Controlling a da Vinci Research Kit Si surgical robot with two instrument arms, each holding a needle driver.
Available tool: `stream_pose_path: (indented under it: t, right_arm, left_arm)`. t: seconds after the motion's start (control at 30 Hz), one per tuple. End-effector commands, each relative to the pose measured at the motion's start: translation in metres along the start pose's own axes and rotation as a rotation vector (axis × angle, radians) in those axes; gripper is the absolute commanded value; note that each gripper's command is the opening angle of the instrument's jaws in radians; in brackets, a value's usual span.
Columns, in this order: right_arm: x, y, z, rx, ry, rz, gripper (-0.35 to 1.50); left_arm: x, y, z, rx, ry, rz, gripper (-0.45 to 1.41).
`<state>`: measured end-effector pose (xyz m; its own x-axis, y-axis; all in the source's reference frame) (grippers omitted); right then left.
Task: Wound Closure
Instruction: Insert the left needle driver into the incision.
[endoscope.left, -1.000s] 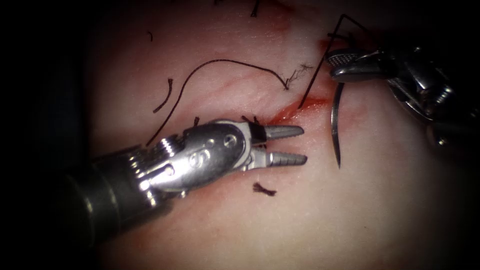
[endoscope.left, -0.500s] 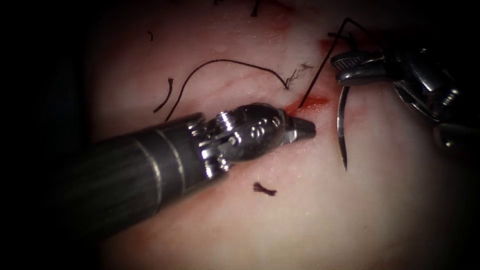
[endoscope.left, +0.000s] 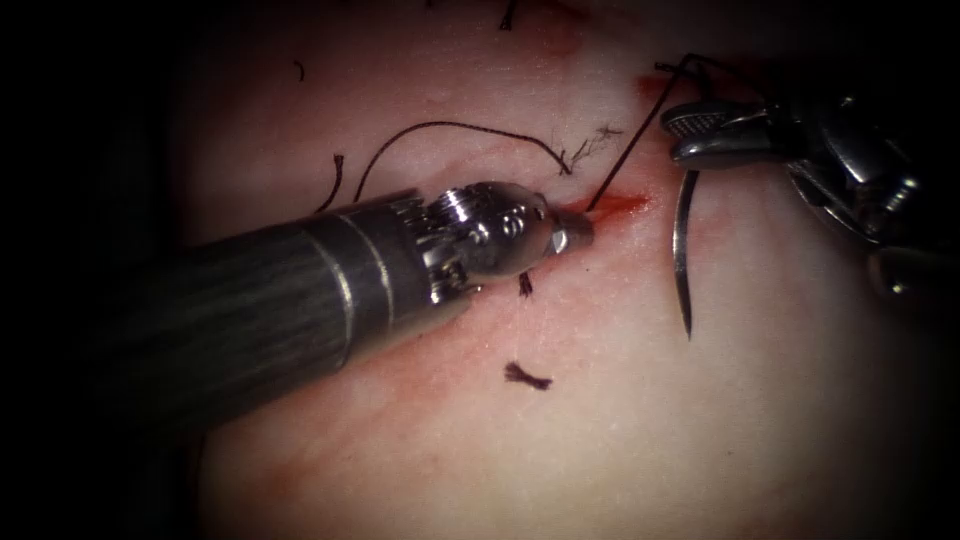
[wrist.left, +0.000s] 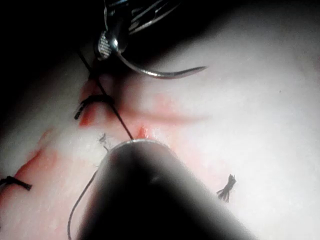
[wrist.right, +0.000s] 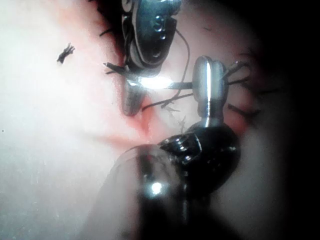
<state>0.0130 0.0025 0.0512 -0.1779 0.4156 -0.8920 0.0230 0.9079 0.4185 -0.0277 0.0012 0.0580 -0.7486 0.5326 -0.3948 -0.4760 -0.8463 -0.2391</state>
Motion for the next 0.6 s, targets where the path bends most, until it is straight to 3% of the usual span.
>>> stream_pose_path:
  t: [0.03,0.5,0.6]
  right_arm:
    - [-0.0002,0.0005,0.0007,-0.001,0.002,-0.003,-0.35]
    - [-0.0003,0.0005,0.0009,-0.003,0.001,-0.004,-0.35]
    - [-0.0003,0.0005,0.0009,-0.003,0.001,-0.004,-0.35]
  left_arm:
    - [0.0005,-0.0003,0.0006,-0.003,-0.008,0.006,-0.35]
    - [-0.0007,-0.0031,0.0012,0.072,-0.069,0.004,-0.35]
    - [-0.0011,-0.0026,0.0019,0.020,-0.104,0.016,-0.35]
